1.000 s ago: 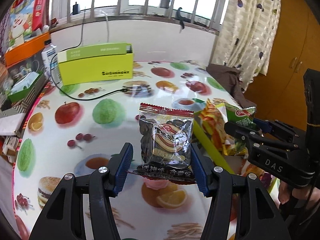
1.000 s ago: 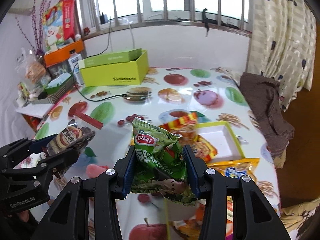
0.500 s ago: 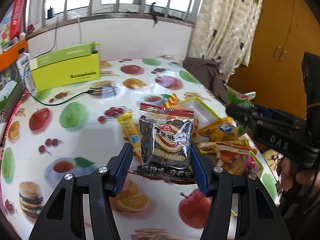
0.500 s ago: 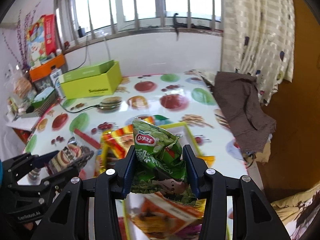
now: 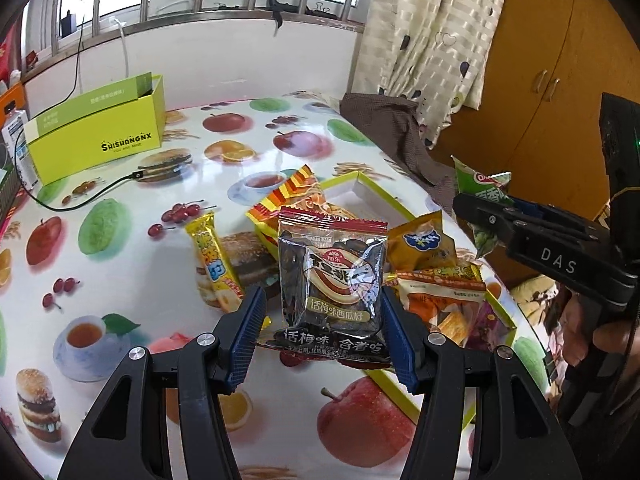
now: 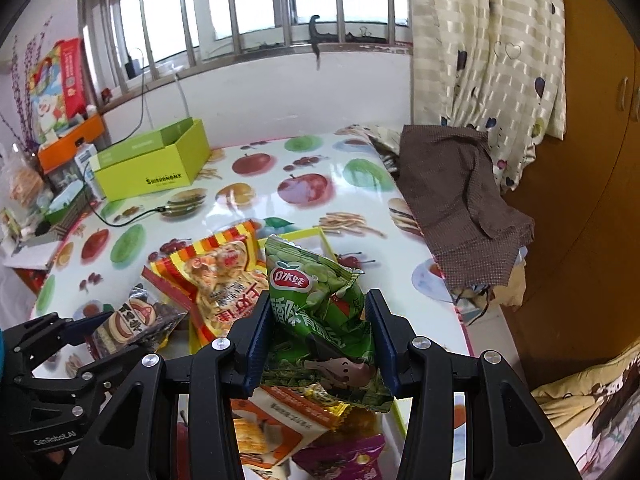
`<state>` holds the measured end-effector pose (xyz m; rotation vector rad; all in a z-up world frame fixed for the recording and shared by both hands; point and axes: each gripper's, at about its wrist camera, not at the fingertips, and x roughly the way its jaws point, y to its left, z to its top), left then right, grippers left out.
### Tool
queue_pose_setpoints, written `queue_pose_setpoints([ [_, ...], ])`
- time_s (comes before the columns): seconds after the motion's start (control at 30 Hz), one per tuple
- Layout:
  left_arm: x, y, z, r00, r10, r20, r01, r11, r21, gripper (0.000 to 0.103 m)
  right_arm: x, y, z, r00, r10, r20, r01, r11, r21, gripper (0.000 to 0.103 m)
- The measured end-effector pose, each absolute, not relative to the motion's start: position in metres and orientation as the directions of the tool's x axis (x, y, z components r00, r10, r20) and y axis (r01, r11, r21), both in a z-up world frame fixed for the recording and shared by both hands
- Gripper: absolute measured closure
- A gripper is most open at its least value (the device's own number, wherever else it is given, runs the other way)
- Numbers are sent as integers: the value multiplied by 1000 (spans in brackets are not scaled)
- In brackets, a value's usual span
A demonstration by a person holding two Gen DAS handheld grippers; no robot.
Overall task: Organize snacks
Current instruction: 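Lower both snacks into the tray and open both tools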
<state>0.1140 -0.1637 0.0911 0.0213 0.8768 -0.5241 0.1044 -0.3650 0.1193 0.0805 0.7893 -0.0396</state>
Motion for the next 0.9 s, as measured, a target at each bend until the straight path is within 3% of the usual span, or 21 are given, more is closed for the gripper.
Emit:
queue_pose_setpoints([
  [0.9,127,-198,82,500,-442,-745,487,855,-180,45,141,-374,104,674,27,-738,31,997,65,59],
])
